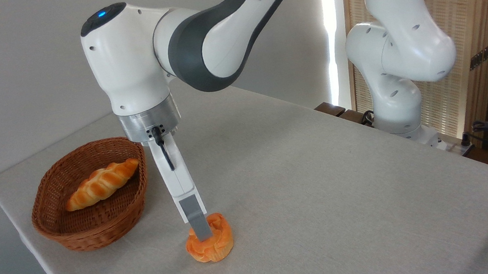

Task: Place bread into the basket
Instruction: 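Close the gripper fingers around the orange bread roll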

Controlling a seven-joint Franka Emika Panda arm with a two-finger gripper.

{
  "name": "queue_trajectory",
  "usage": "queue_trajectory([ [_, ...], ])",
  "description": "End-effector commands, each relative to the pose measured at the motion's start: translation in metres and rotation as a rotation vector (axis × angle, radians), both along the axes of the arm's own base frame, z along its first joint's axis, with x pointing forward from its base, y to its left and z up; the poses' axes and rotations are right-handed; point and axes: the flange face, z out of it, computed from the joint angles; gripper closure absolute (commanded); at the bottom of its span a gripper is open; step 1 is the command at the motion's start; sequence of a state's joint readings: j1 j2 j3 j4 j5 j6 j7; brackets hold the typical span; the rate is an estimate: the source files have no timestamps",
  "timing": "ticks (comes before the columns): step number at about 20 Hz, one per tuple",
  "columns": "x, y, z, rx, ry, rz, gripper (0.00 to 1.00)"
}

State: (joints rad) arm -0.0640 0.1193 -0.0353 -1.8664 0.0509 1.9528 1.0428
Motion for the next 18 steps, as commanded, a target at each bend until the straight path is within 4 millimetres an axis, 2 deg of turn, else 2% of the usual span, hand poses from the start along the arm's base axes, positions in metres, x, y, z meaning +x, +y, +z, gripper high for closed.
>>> queue_trajectory([
  [1, 0.004, 0.0, -0.007, 0.012, -0.017, -0.022, 0.0],
  [9, 0.004, 0.0, -0.019, 0.025, -0.012, -0.034, 0.0],
  [11, 0.004, 0.003, -0.022, 0.065, -0.012, -0.053, 0.12],
  [13, 0.004, 0.002, -0.022, 0.068, -0.013, -0.058, 0.39],
  [14, 0.004, 0.002, -0.022, 0.068, -0.013, -0.056, 0.47],
  [15, 0.003, 0.0, -0.023, 0.067, -0.011, -0.059, 0.51],
  [18, -0.002, -0.005, -0.033, 0.067, 0.01, -0.071, 0.53],
])
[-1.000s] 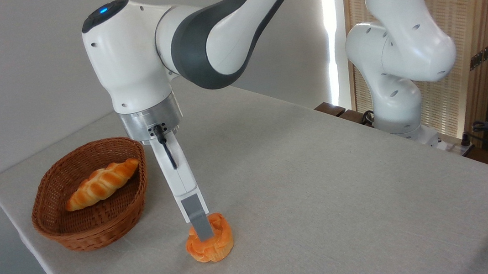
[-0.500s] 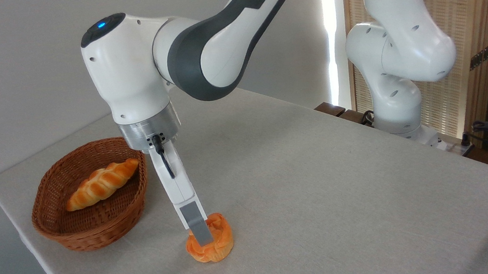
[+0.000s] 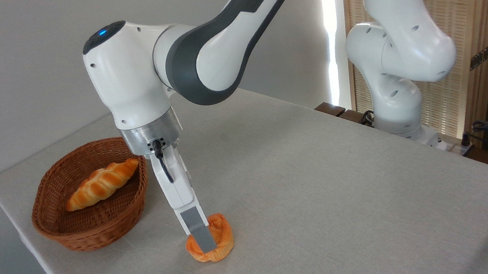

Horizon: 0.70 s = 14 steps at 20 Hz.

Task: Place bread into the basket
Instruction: 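Close the gripper fingers around the orange bread roll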

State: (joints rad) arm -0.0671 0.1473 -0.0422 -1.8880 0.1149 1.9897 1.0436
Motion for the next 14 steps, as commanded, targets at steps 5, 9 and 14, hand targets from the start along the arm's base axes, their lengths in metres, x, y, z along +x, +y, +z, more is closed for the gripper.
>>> queue_trajectory([
  [5, -0.007, -0.013, -0.017, 0.011, 0.018, -0.047, 0.76],
  [9, -0.008, -0.012, -0.015, 0.011, 0.019, -0.046, 0.77],
  [14, -0.012, -0.011, 0.004, 0.015, 0.014, -0.03, 0.77],
])
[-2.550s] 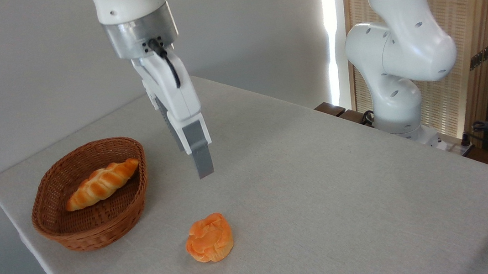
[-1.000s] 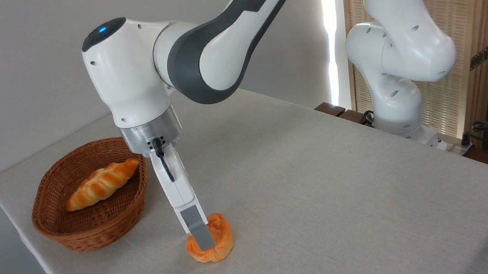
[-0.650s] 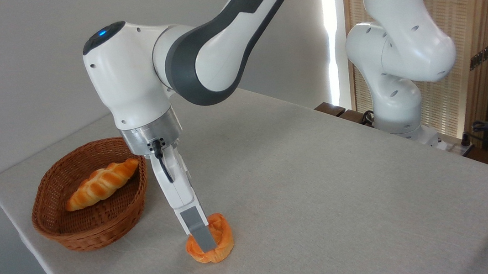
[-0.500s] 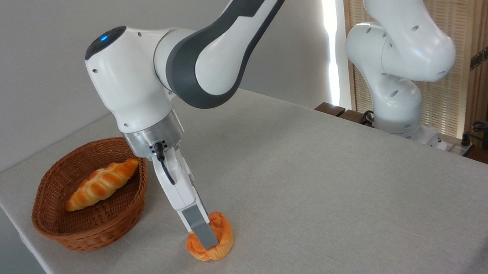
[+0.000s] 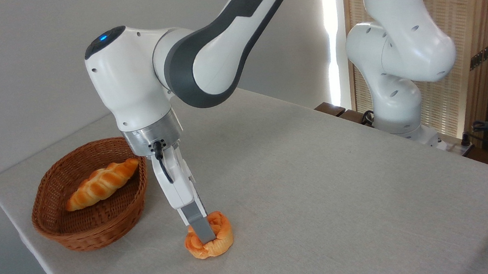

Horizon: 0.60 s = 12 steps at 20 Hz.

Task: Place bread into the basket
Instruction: 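Close the gripper fingers around the orange bread roll, then lift the held roll and carry it over the wicker basket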

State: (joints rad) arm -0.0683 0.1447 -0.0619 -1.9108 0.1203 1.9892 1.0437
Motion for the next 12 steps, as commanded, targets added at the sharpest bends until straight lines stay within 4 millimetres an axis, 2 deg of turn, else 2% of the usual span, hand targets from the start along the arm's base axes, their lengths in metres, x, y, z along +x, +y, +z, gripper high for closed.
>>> queue_trajectory([
  [1, -0.005, 0.001, 0.021, 0.011, -0.016, -0.003, 0.77],
  [3, -0.004, 0.005, 0.039, 0.013, -0.024, 0.007, 0.77],
  [6, -0.001, 0.006, 0.085, 0.014, -0.019, 0.042, 0.77],
  [8, 0.0, -0.003, 0.118, 0.007, -0.039, 0.084, 0.76],
  [10, 0.002, -0.037, 0.147, -0.016, -0.099, 0.043, 0.74],
  [12, 0.007, -0.058, 0.149, -0.055, -0.118, 0.06, 0.74],
])
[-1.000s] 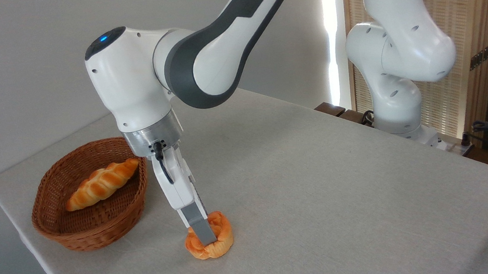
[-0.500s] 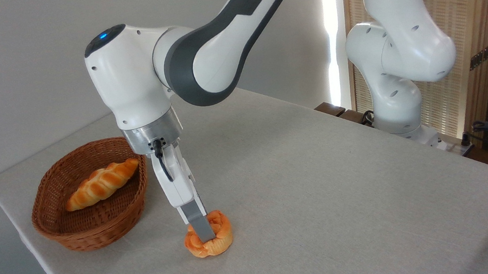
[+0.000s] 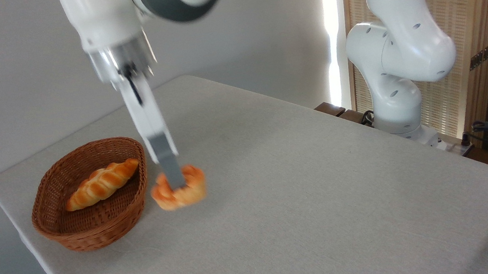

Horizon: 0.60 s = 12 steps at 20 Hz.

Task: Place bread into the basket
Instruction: 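Lift the held roll and carry it over the wicker basket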

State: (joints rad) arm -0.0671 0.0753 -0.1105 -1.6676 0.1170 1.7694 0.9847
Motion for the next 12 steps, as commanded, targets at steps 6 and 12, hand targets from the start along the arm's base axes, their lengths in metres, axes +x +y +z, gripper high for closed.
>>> queue_trajectory([
  [6, 0.03, -0.12, -0.028, -0.176, -0.137, 0.172, 0.7],
  [12, 0.04, -0.152, -0.056, -0.238, -0.17, 0.312, 0.2],
])
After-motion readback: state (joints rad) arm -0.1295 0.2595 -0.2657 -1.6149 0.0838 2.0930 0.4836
